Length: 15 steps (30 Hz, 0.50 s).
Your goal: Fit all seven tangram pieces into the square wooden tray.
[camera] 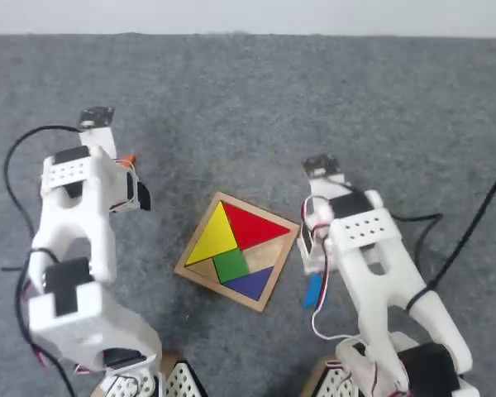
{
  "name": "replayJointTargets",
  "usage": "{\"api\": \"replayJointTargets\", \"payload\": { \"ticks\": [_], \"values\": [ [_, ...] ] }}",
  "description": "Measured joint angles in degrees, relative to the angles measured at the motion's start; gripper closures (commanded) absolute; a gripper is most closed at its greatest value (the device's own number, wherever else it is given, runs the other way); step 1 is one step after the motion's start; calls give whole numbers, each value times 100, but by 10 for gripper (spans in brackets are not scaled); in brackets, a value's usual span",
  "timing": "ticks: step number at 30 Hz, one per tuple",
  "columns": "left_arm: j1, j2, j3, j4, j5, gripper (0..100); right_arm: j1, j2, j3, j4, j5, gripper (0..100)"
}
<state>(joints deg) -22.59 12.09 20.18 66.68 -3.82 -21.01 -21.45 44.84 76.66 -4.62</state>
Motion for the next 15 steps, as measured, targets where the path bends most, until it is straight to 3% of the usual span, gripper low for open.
{"api": "replayJointTargets", "payload": {
  "ticks": [7, 15],
  "values": [
    [0, 316, -35, 18, -44, 777, -571, 0, 809, -809, -527, 893],
    [-9, 325, -35, 18, -44, 778, -589, -9, 1275, -1363, -1178, 893]
  ]
}}
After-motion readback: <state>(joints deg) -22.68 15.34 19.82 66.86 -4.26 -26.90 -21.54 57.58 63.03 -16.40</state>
